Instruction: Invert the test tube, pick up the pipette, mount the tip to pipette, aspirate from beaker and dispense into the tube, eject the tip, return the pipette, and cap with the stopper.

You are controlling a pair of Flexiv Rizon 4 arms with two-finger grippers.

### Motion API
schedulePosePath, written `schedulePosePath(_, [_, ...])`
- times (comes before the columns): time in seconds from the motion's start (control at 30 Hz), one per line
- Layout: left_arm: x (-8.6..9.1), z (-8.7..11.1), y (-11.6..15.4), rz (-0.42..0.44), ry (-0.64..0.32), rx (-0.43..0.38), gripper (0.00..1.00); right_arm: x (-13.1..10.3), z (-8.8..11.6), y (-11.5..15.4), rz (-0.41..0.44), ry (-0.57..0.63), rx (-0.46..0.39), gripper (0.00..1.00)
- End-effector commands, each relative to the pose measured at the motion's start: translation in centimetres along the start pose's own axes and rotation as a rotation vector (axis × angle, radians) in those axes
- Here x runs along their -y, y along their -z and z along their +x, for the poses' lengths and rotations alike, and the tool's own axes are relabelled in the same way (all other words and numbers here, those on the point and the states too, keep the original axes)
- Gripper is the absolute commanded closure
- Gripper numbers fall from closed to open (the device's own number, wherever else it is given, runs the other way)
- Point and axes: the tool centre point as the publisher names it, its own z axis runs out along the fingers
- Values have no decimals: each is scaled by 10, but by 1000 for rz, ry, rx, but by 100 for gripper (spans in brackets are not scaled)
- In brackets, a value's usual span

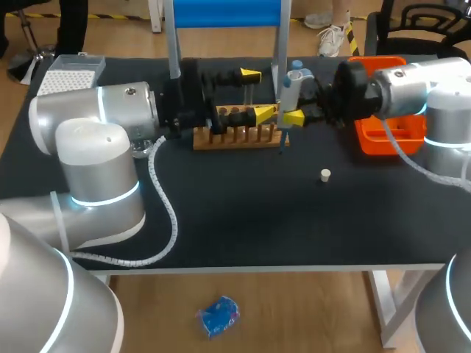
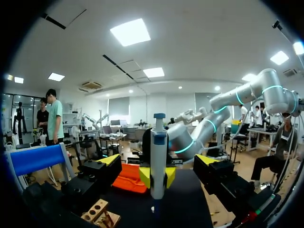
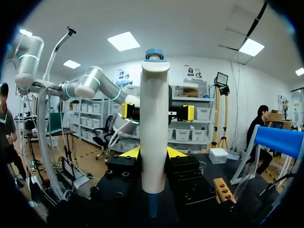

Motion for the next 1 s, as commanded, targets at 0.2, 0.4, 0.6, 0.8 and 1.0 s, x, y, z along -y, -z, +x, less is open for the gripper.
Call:
schedulePosePath(0.2, [-7, -2, -6, -33, -14, 29, 0, 5, -12, -15, 10, -1, -55, 100])
schedulePosePath(0.4, [-10, -3, -8, -45, -10, 33, 0, 9, -13, -25, 16, -5, -80, 100])
schedulePosePath(0.6, [-14, -2, -11, -48, 1, 24, 0, 13, -14, -34, 11, -11, -100, 100])
schedulePosePath(0.8, [-18, -2, -13, -54, 14, 21, 0, 13, -16, -39, 6, -10, -113, 100])
schedulePosePath(1.0, [-19, -4, -12, -60, 16, 24, 9, 15, -16, -40, 10, -14, -120, 100])
